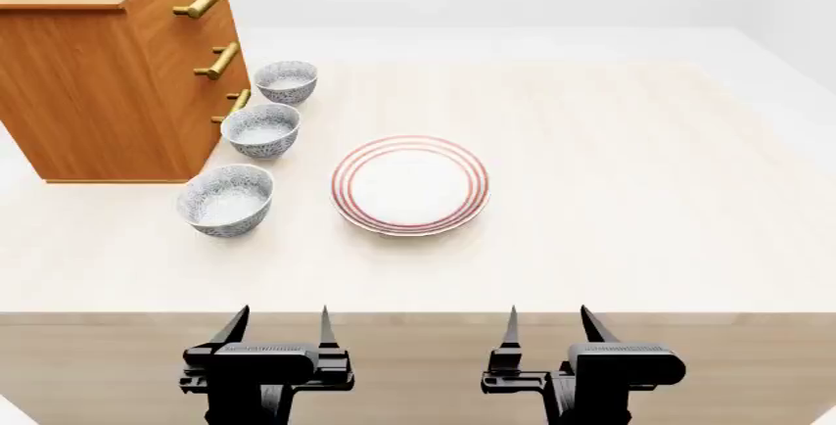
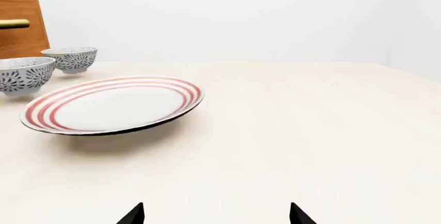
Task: Put the bowl in the middle on the plate.
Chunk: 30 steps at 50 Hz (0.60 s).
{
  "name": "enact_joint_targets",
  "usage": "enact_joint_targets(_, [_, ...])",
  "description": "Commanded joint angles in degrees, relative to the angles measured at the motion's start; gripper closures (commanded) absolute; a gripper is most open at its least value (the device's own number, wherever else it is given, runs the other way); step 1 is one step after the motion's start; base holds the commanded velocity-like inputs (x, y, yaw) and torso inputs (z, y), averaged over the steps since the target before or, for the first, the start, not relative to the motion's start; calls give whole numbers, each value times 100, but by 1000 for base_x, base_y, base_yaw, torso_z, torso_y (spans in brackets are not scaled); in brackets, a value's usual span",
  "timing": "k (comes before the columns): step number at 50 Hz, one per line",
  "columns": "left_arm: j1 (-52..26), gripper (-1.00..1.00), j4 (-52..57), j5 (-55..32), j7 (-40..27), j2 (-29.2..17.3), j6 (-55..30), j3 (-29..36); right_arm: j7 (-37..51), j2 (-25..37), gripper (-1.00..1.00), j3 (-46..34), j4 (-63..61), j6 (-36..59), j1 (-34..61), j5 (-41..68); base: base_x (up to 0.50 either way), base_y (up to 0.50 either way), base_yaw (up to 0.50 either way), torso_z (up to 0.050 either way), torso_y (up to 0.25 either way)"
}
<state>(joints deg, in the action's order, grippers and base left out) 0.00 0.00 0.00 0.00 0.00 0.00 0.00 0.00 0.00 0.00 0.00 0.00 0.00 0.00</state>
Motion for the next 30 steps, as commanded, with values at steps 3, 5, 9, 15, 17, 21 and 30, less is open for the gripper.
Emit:
enact_joint_targets(3, [-14, -100, -45, -114, -176, -136, 8, 178, 179, 141, -100, -193, -47, -10, -29, 93, 0, 0, 0, 0, 0])
enact_joint_targets(5, [-17, -100, -43, -156, -218, -172, -7, 222, 224, 172, -100, -216, -30, 21, -5, 161, 0, 0, 0, 0, 0])
enact_joint_targets(9, [-24, -100, -44, -224, -280, -231, -25, 290, 285, 229, -100, -296, 4, 8, 9, 218, 0, 0, 0, 0, 0])
enact_joint_targets(15, [-27, -100, -67, -276, -352, -302, -24, 384, 377, 294, -100, -381, 15, 23, 17, 275, 0, 0, 0, 0, 0])
enact_joint_targets(17, [-34, -100, -79, -287, -376, -321, -23, 411, 401, 314, -100, -408, 30, 20, 23, 287, 0, 0, 0, 0, 0])
enact_joint_targets(21, [-41, -100, -115, -290, -427, -357, 7, 467, 489, 358, -100, -461, 52, -28, 34, 241, 0, 0, 0, 0, 0])
enact_joint_targets(30, [-1204, -100, 1665, 114, -680, -406, -2687, 586, 773, 835, -100, -337, -2062, 3098, 1106, 359, 0, 0, 0, 0, 0])
